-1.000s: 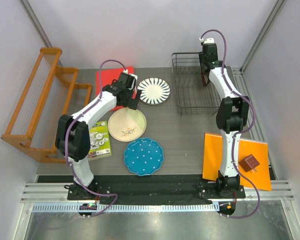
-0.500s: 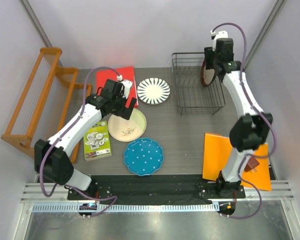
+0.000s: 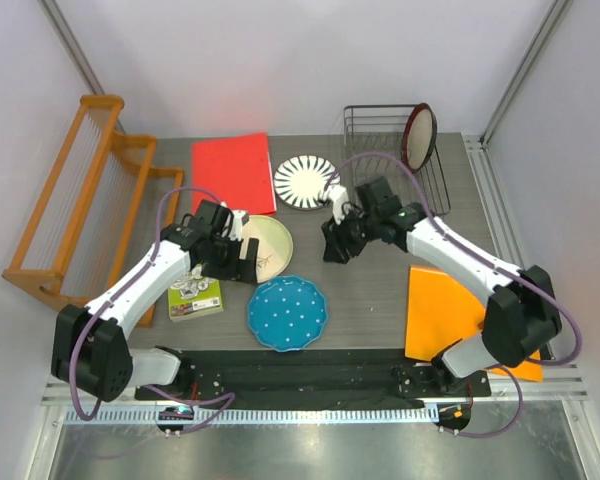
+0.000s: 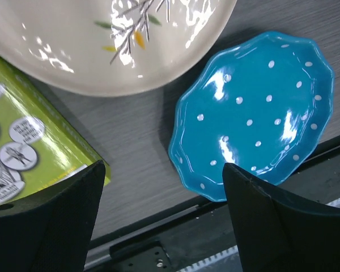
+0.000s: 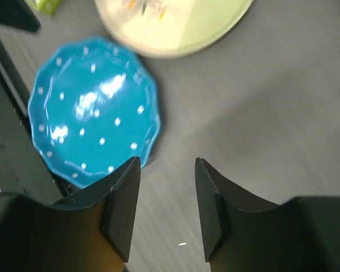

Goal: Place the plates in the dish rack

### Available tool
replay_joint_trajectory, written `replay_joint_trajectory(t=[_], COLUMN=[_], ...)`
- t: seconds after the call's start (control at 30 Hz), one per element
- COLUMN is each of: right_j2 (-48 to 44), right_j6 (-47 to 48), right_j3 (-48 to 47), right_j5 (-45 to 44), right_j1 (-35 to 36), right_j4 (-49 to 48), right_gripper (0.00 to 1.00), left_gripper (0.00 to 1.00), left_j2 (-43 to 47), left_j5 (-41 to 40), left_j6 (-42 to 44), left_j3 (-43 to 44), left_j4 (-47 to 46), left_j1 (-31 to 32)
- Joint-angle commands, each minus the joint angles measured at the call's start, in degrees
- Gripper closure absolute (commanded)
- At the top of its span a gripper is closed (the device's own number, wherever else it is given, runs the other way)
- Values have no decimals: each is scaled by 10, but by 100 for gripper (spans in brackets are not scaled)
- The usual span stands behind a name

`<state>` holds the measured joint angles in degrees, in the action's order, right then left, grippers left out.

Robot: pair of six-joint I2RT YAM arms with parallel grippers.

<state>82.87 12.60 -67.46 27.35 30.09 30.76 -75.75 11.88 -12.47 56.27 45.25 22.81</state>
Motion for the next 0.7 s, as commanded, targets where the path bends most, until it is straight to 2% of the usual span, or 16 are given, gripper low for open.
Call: replay_joint_trajectory(t=[0.0,0.13,0.47,0.67], right_j2=[9,50,157,174], right_j6=[-23,-13,-28,-56], right_j3=[46,70,61,78], right_j5=[51,43,39,-35], right_j1=[39,89,116,118], right_j4=[-45,-52,-92,-105], right_gripper=[54,57,64,68], left_gripper=[16,17,19,25], left_j2=[47,45,24,6], left_j5=[32,59,61,75], left_j6=[-90,-115,-193,-207], left_j3=[-40,-66,-121,-147], left_j4=[-26,-49,-80,-112], left_j1=[-3,-3,-5,-5])
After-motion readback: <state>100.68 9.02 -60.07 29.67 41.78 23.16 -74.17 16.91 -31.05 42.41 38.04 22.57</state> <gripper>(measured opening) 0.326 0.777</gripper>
